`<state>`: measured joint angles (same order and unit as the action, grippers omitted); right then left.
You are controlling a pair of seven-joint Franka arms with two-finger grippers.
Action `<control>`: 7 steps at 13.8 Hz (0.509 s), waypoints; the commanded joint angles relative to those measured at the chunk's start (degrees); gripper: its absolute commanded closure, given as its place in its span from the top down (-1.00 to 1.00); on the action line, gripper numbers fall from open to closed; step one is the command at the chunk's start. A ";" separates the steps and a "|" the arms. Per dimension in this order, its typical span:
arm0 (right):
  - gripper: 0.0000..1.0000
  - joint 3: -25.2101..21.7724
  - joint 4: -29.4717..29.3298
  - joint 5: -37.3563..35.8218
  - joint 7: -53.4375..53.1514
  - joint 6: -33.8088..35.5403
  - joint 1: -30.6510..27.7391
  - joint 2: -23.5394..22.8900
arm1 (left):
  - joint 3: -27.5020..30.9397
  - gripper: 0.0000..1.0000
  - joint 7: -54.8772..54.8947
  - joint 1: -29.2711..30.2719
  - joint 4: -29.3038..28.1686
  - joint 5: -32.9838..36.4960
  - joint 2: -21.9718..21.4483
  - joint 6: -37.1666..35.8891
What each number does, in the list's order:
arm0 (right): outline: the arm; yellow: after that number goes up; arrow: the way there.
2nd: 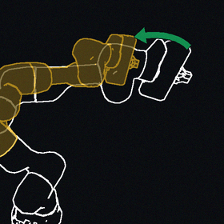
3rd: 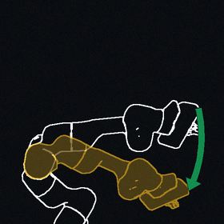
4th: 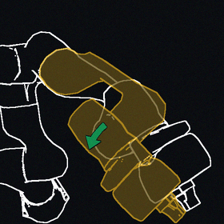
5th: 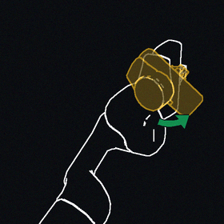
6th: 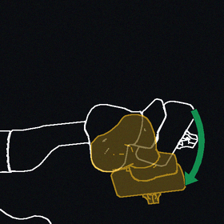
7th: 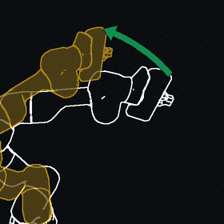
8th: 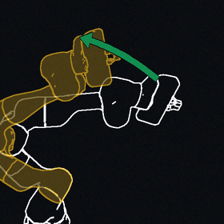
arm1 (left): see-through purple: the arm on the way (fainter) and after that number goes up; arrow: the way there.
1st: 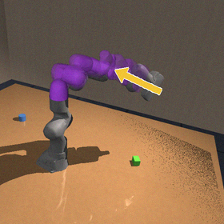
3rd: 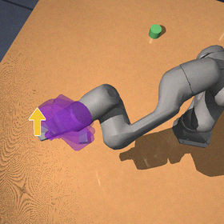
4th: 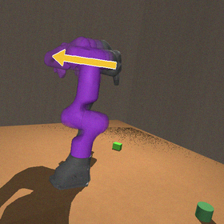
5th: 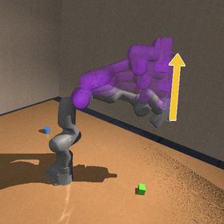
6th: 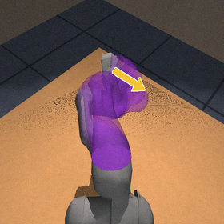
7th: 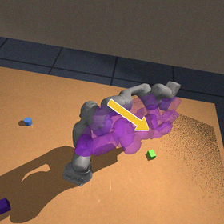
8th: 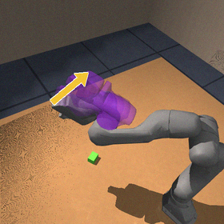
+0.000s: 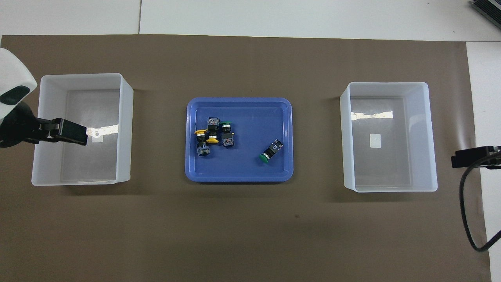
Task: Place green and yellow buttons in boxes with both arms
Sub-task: 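Move the left gripper toward the blue tray while the right gripper approaches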
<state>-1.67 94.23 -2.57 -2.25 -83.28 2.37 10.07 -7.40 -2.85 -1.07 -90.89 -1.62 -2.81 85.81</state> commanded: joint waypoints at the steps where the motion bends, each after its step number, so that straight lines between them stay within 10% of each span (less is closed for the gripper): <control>1: 1.00 0.00 -7.94 1.26 -1.60 0.57 -1.66 -7.37 | -0.07 1.00 0.83 0.45 -0.86 -0.13 -0.27 0.93; 7: 1.00 0.09 -6.08 1.34 -5.39 -0.48 -1.58 -7.08 | -0.51 1.00 -0.66 -2.44 -8.85 -0.40 -0.27 10.49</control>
<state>-1.87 88.67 -2.33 -6.45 -83.89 1.12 2.78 -8.20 -2.86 -1.49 -95.13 -1.64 -2.68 91.13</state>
